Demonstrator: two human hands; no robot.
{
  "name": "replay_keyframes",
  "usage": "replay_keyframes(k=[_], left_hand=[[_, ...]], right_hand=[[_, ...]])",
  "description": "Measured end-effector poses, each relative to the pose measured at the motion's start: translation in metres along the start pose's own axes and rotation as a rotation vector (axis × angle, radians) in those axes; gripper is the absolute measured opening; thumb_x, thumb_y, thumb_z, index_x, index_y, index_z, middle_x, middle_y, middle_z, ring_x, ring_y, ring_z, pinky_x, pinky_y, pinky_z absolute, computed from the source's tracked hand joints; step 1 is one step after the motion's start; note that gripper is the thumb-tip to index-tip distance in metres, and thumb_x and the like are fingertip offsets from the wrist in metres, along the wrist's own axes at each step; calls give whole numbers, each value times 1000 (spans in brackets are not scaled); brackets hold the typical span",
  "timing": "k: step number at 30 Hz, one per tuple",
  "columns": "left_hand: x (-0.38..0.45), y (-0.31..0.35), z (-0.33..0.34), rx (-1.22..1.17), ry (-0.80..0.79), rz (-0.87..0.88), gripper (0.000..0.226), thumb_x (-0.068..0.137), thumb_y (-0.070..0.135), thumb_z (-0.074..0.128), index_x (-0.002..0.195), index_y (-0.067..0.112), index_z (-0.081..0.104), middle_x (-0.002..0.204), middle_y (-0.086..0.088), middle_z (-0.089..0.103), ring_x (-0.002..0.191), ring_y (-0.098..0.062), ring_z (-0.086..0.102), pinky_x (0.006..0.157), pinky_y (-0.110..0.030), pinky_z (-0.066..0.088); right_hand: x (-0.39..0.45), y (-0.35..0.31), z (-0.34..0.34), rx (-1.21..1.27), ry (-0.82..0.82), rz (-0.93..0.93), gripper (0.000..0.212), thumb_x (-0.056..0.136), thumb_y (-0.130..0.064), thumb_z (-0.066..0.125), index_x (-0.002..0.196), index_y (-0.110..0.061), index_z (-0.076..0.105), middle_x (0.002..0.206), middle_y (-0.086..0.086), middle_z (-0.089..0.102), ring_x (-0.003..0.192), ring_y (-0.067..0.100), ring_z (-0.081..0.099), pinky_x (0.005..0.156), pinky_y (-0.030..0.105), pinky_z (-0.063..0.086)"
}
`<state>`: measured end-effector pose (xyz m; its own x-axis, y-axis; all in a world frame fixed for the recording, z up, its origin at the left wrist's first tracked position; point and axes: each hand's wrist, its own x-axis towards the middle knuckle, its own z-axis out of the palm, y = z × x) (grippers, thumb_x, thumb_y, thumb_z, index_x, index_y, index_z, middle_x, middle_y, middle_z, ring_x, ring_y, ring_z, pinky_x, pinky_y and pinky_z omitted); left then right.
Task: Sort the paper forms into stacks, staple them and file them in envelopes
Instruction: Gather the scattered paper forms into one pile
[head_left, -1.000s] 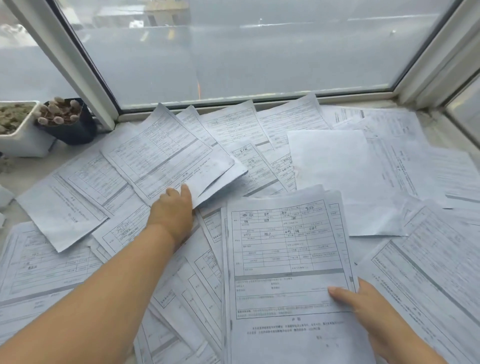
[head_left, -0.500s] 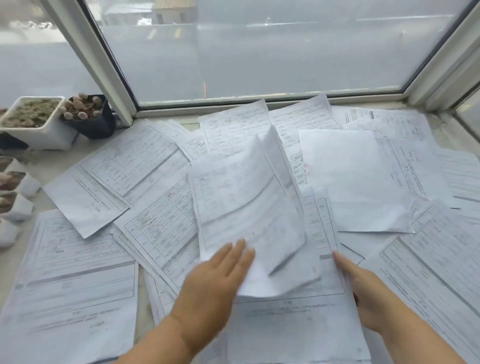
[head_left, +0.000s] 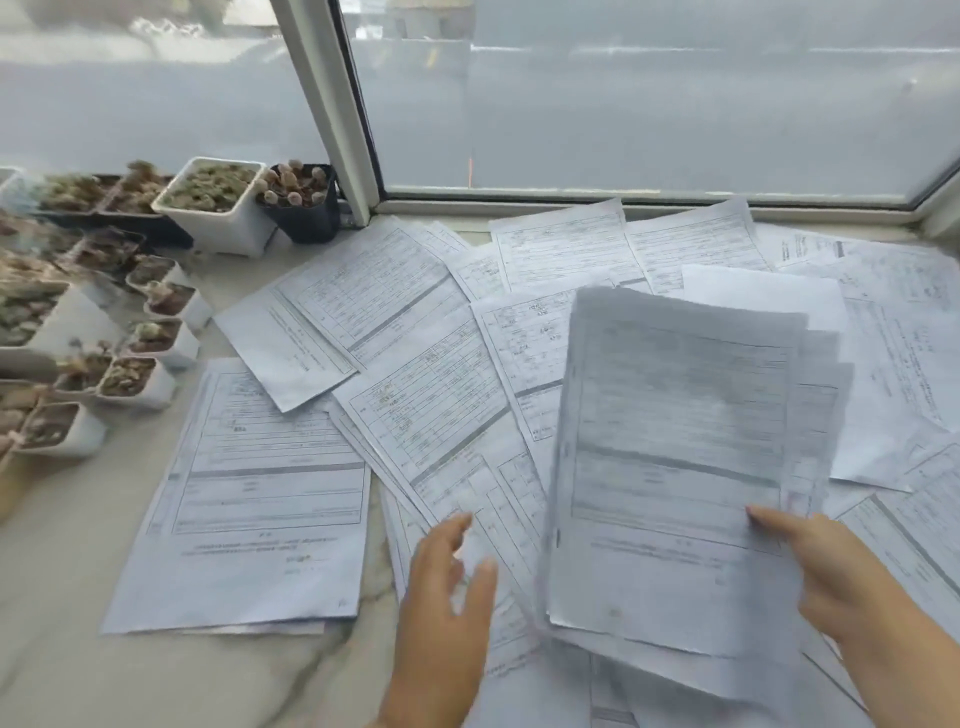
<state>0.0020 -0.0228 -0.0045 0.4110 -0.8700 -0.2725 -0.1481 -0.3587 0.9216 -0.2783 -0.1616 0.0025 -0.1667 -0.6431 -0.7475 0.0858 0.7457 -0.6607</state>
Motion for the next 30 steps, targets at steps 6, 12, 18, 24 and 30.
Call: replay_keyframes(k=[6, 12, 18, 24, 30], left_hand=[[18, 2, -34, -676, 250, -691, 42, 99, 5, 47, 140, 3, 41, 124, -15, 58, 116, -28, 54, 103, -41, 41], [59, 8, -13, -572, 149, -739, 18, 91, 24, 64, 100, 10, 67, 90, -4, 71, 86, -18, 62, 74, -29, 46], [94, 7, 7, 16, 301, -465, 13, 94, 17, 53, 95, 9, 63, 93, -9, 67, 89, -29, 62, 78, -36, 51], [83, 51, -76, 269, 605, -123, 14, 97, 8, 46, 98, 3, 59, 88, -10, 56, 87, -28, 54, 75, -31, 36], [72, 96, -112, 184, 515, -113, 9, 98, 15, 51, 100, 12, 59, 95, -6, 59, 83, -21, 52, 59, -25, 34]], right_hand=[[14, 9, 12, 191, -79, 108, 69, 55, -11, 81, 120, 1, 62, 114, 22, 68, 75, 27, 74, 51, 38, 59], [21, 14, 12, 152, -69, 104, 78, 52, -11, 76, 127, 2, 59, 122, 23, 64, 91, 28, 71, 60, 40, 61], [21, 17, 10, 73, -177, 52, 55, 65, -10, 71, 118, 2, 63, 107, 19, 72, 83, 28, 74, 59, 35, 61], [15, 17, 23, -276, -177, -78, 23, 92, 1, 55, 111, -3, 67, 95, 15, 75, 93, 34, 69, 85, 46, 53], [14, 6, 31, -402, -236, -49, 25, 94, -2, 55, 115, -6, 67, 96, 10, 76, 91, 29, 71, 78, 41, 56]])
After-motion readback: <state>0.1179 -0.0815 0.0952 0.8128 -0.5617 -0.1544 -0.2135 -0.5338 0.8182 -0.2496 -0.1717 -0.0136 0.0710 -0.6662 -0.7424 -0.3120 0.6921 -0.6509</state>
